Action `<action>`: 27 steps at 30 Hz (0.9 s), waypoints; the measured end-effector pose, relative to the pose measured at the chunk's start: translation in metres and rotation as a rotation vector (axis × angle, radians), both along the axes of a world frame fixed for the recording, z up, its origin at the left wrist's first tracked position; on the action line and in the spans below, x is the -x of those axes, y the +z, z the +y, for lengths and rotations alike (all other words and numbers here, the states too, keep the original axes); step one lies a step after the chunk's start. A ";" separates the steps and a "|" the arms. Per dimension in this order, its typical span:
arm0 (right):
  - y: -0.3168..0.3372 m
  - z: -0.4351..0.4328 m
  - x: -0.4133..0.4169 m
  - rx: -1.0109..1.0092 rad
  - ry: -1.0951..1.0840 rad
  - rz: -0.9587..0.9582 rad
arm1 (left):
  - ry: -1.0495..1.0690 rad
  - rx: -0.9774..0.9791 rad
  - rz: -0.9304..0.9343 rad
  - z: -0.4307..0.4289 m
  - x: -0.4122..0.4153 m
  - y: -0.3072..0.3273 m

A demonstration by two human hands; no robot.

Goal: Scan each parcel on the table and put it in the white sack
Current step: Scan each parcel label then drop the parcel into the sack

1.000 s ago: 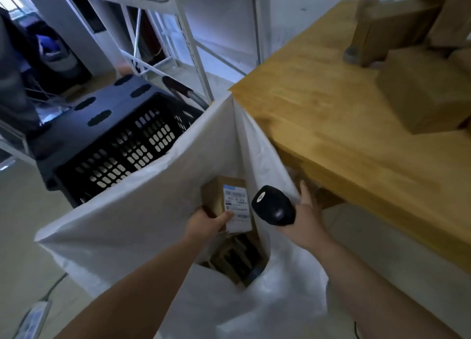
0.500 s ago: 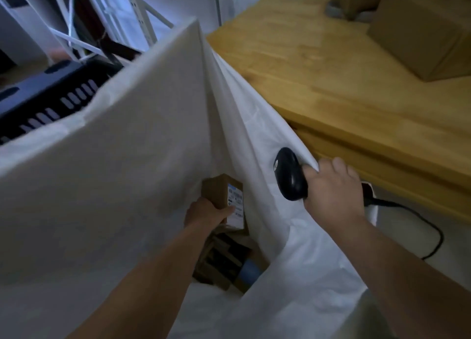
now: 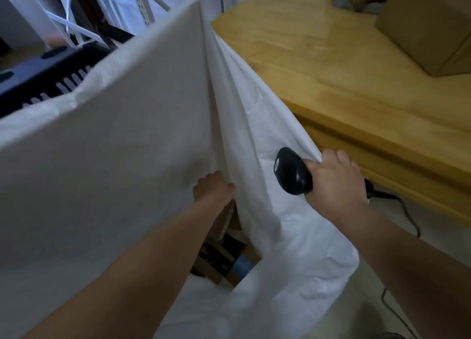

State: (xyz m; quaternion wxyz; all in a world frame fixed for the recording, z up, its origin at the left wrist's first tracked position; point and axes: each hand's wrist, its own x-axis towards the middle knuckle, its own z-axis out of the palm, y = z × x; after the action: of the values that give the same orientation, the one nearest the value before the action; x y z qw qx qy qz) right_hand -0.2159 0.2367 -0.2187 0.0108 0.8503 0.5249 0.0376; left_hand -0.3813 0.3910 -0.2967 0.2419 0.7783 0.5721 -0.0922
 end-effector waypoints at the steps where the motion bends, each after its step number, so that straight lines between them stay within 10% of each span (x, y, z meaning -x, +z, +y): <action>1: 0.007 -0.003 0.000 0.009 -0.024 0.063 | -0.015 0.000 -0.042 -0.004 -0.002 0.010; 10: 0.115 -0.054 -0.011 -0.139 -0.229 0.691 | -0.049 -0.070 -0.177 -0.063 0.006 0.154; 27: 0.285 -0.204 -0.206 -0.433 -0.514 0.733 | -0.308 -0.059 -0.479 -0.197 -0.258 0.347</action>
State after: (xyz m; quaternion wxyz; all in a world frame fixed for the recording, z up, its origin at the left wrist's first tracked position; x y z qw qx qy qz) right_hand -0.0097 0.0323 0.0659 -0.3424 0.8921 0.2479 -0.1595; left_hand -0.1228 0.1943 0.0502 0.3304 0.8623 0.3763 0.0754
